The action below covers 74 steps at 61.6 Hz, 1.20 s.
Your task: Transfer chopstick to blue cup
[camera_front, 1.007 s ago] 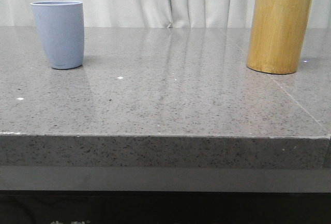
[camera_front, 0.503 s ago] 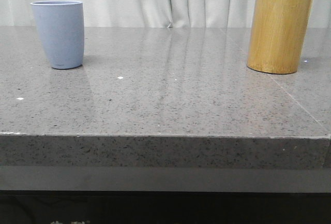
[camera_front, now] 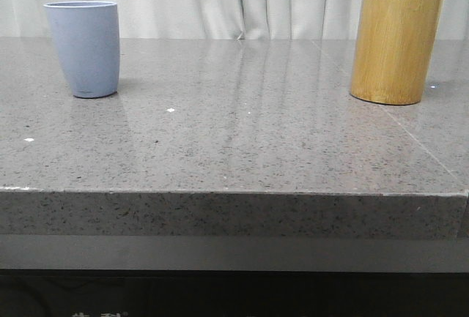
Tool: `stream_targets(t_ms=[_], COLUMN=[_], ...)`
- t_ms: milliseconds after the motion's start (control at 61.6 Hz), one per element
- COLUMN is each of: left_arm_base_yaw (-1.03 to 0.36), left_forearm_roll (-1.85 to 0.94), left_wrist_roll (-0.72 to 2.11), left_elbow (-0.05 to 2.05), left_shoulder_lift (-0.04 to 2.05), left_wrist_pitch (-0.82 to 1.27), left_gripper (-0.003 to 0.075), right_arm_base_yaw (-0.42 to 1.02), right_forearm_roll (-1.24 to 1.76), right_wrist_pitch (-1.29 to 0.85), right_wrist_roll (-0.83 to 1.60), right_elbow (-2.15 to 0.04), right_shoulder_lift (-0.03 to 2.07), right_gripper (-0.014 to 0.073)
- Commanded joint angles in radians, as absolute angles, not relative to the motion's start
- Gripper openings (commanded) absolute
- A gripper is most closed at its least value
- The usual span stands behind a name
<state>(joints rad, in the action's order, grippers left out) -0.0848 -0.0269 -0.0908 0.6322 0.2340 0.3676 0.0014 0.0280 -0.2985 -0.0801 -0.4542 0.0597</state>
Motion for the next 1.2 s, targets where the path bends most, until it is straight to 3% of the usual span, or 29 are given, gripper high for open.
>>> stream_targets(t_ms=[0, 292, 877, 958, 1056, 1121, 1185], left_arm_base_yaw=[-0.085, -0.085, -0.085, -0.085, -0.085, -0.085, -0.085], left_forearm_roll=[-0.025, -0.025, -0.029, -0.029, -0.029, -0.029, -0.042], left_wrist_roll=[-0.087, -0.085, -0.085, -0.085, -0.085, -0.061, -0.028], left_elbow=[0.740, 0.839, 0.839, 0.839, 0.840, 0.843, 0.847], left_shoulder_lift=[0.323, 0.554, 0.815, 0.835, 0.849, 0.859, 0.871], left_wrist_pitch=[0.382, 0.532, 0.581, 0.583, 0.585, 0.583, 0.575], left_gripper=[-0.0019, -0.0019, -0.0019, -0.0017, 0.0026, 0.0092, 0.0221], right_arm_base_yaw=[0.000, 0.000, 0.000, 0.002, 0.002, 0.002, 0.002], right_forearm_roll=[0.014, -0.035, -0.036, -0.028, -0.025, -0.024, -0.013], right_wrist_pitch=[-0.307, -0.545, -0.648, -0.665, -0.671, -0.671, -0.671], right_wrist_roll=[-0.082, -0.082, -0.046, -0.038, -0.026, -0.026, -0.026], right_elbow=[-0.558, -0.785, -0.788, -0.788, -0.788, -0.788, -0.788], right_shoulder_lift=[0.150, 0.448, 0.756, 0.758, 0.758, 0.758, 0.758], right_gripper=[-0.0067, -0.0067, -0.0053, 0.0054, 0.0272, 0.0425, 0.0540])
